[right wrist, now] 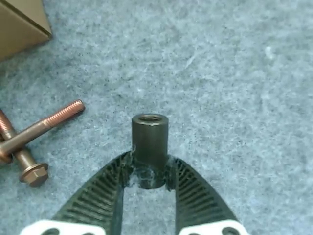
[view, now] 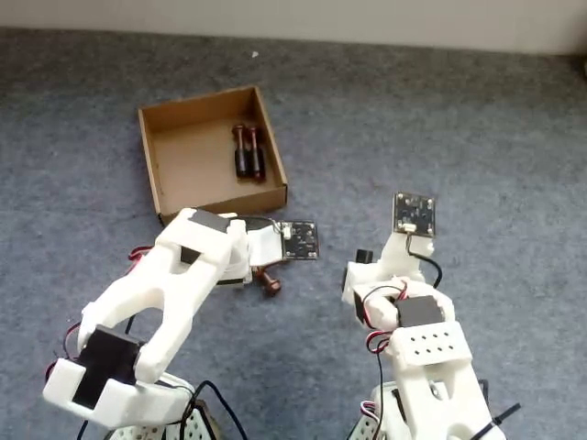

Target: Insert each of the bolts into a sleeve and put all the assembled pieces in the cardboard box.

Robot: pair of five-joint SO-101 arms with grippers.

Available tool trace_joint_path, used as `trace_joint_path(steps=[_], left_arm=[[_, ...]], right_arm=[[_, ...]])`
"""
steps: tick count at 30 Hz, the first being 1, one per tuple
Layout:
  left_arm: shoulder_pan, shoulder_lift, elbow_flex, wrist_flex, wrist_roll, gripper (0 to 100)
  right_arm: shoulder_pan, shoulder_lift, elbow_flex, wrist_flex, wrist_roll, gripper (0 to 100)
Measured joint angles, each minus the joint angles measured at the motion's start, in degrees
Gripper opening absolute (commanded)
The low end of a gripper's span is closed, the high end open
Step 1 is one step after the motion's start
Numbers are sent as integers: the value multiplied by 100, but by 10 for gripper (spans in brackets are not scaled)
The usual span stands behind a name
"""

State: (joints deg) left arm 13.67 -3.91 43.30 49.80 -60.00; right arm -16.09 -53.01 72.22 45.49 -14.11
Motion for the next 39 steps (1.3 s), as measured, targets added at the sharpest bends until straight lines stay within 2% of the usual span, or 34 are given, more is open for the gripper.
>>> trace_joint_path(steps=[4,8,11,15,20,29,37,39], left_arm=[[53,0,-9,105,466,78],[149,0,-149,589,958,83],[158,9,-334,870,1415,129],[132,26,-554,1081,1591,205],[-141,26,-589,1081,1618,206],[-158,26,-440,1046,1363,138],[-123,26,-53,492,1363,3],[-123,26,-44,475,1354,5]], right_arm=[[0,0,0,0,0,5],[0,0,0,0,0,5],[0,0,0,0,0,5],[0,0,0,0,0,5],[0,0,0,0,0,5],[0,0,0,0,0,5],[0,0,0,0,0,5],[0,0,0,0,0,5]])
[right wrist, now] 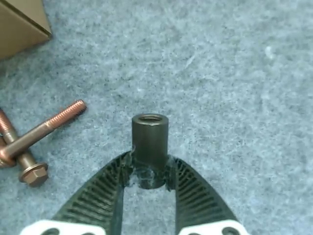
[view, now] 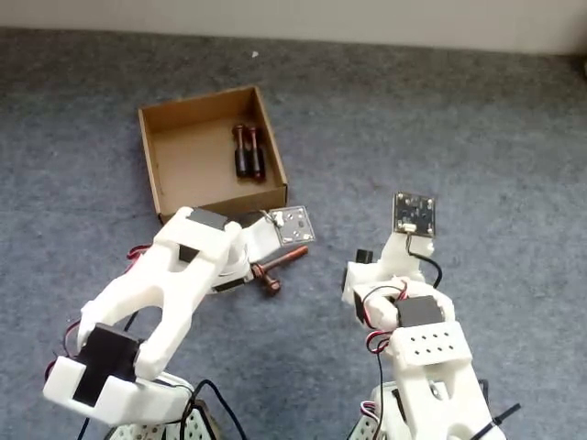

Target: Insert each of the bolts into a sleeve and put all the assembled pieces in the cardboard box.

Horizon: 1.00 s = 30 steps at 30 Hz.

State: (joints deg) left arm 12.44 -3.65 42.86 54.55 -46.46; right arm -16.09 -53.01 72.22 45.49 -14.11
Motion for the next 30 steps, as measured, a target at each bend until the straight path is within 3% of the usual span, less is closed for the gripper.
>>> trace_joint_path(steps=[3,7,13,20,30], left_arm=[[79,0,9,53,26,5],[176,-360,9,457,598,5],[193,-2022,35,862,1459,5],[202,-4158,378,888,2840,6],[246,-5512,378,870,4176,7]], right_arm=[[0,0,0,0,0,5],[0,0,0,0,0,5],[0,-246,0,440,0,5],[-26,-1714,114,615,0,5],[-1354,-2998,615,378,457,5]])
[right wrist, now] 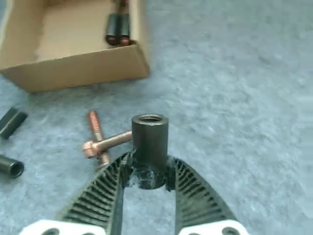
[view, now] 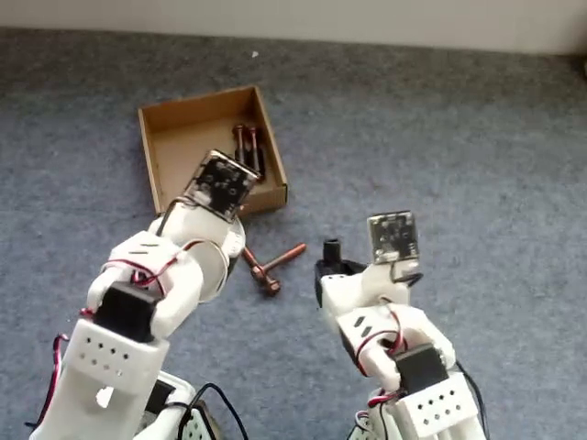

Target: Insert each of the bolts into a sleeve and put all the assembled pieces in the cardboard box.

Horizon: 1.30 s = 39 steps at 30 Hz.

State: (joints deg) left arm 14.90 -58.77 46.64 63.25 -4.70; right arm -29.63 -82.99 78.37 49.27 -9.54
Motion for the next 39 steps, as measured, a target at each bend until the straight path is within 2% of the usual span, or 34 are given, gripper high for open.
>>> trace_joint_path(steps=[7,13,20,30,39], left_arm=[[88,-888,0,-246,1099,7],[501,-1468,0,-484,1609,7],[607,-1662,0,-686,2136,7],[615,-1662,0,-712,2470,7],[615,-1697,220,-897,2470,7]], right_arm=[[-624,-132,396,-826,360,5],[-1160,-132,545,-1354,703,5],[-1547,-132,545,-2004,897,5],[-1855,-132,545,-2716,1037,5],[-1855,-123,554,-2787,1064,5]])
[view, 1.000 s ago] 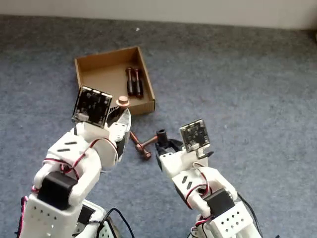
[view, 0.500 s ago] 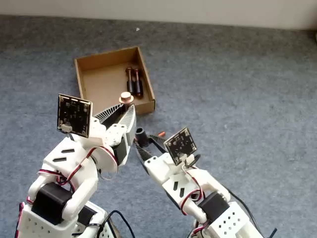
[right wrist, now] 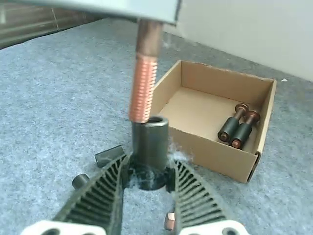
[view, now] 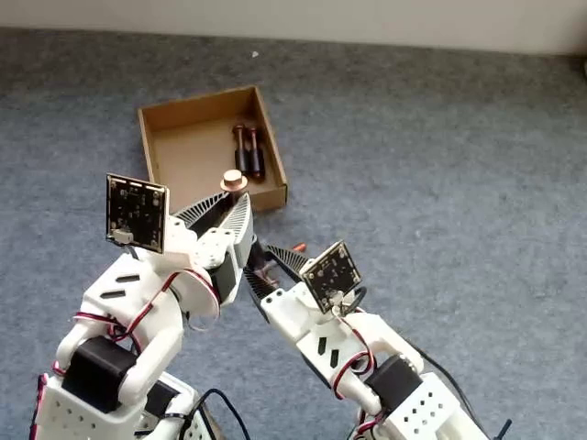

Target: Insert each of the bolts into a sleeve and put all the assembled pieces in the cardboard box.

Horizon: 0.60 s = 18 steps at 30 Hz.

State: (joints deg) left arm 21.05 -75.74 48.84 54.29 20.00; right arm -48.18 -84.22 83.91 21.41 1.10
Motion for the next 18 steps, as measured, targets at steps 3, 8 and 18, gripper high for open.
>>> trace_joint_path(steps=[3,8,18], left_arm=[[0,-62,237,-299,0,7],[9,-9,369,-413,0,7],[26,-9,378,-220,0,8]], right_arm=[[0,0,0,0,0,5],[9,-9,0,-9,44,5],[35,0,0,-9,62,5]])
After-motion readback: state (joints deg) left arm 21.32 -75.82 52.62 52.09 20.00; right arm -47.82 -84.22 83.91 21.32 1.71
